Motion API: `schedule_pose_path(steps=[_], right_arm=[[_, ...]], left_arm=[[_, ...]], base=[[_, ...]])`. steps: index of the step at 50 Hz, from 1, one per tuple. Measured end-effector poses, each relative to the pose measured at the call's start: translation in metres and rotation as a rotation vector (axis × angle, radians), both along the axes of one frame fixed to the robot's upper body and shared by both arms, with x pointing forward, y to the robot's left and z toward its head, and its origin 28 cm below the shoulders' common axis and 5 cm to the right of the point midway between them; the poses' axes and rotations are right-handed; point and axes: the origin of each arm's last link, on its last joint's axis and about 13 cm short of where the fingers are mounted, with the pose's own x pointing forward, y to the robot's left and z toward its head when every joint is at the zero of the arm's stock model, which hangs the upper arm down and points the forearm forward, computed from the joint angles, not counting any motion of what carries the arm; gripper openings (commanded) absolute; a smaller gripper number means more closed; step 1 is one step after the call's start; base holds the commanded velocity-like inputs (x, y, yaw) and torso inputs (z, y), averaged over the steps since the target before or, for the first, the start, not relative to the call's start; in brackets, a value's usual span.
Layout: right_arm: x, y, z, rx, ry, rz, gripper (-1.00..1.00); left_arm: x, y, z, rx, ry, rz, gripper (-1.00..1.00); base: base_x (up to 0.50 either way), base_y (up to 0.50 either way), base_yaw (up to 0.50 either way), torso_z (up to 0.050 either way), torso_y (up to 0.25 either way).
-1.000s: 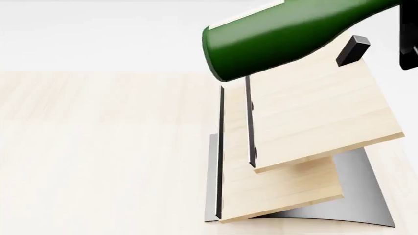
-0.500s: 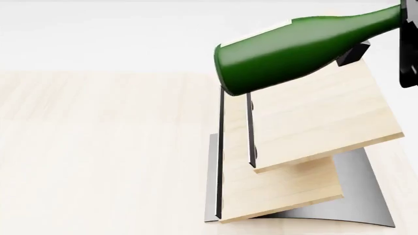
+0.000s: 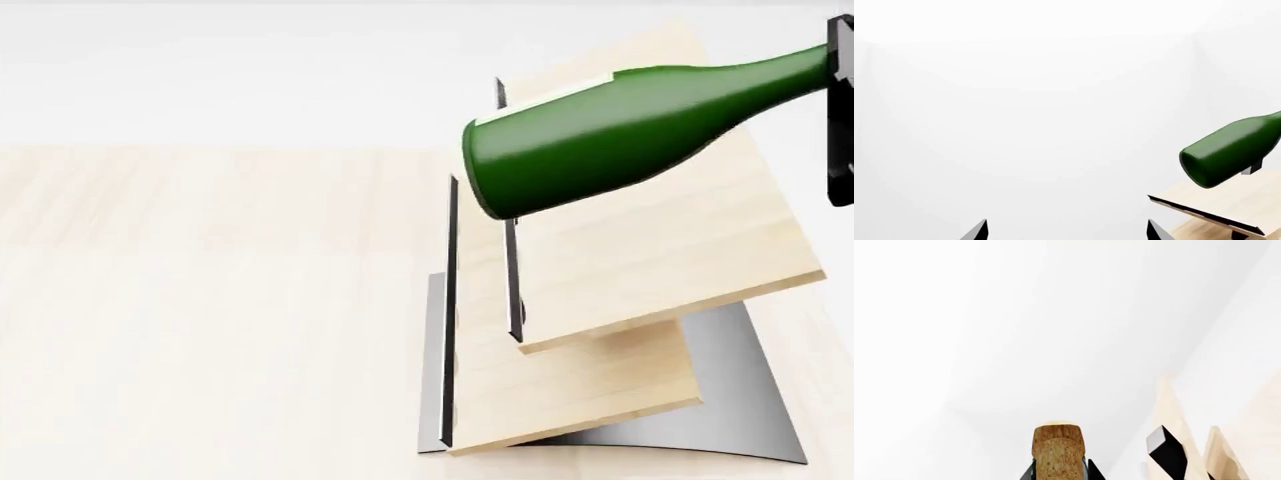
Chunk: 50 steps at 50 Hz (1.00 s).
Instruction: Put the wine bottle on the wine rack.
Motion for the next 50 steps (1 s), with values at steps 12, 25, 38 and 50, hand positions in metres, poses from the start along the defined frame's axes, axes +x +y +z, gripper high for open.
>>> schedule_pose_path(steps=[12, 25, 38, 50], right_arm=[[0.002, -0.004, -0.008, -0.017, 0.018, -0.017, -1.0], [0.004, -0.007, -0.017, -0.024, 0.035, -0.028, -1.0], [0.006, -0.006, -0.024, -0.028, 0.05, -0.029, -1.0], [0.008, -0.007, -0.029, -0.025, 0.055, -0.035, -1.0]], left_arm=[[0.0, 0.0, -0.001, 0.001, 0.003, 0.001, 1.0], [0.001, -0.001, -0.002, 0.004, 0.007, 0.001, 1.0], [0.002, -0.001, -0.003, 0.005, 0.01, 0.001, 1.0], [0.002, -0.001, -0.004, 0.006, 0.012, 0.001, 1.0]], base=[[0.0, 0.0, 0.0, 0.0, 0.001], [0.0, 0.0, 0.0, 0.0, 0.001], [0.0, 0.0, 0.0, 0.001, 0.001], [0.0, 0.0, 0.0, 0.0, 0.001]])
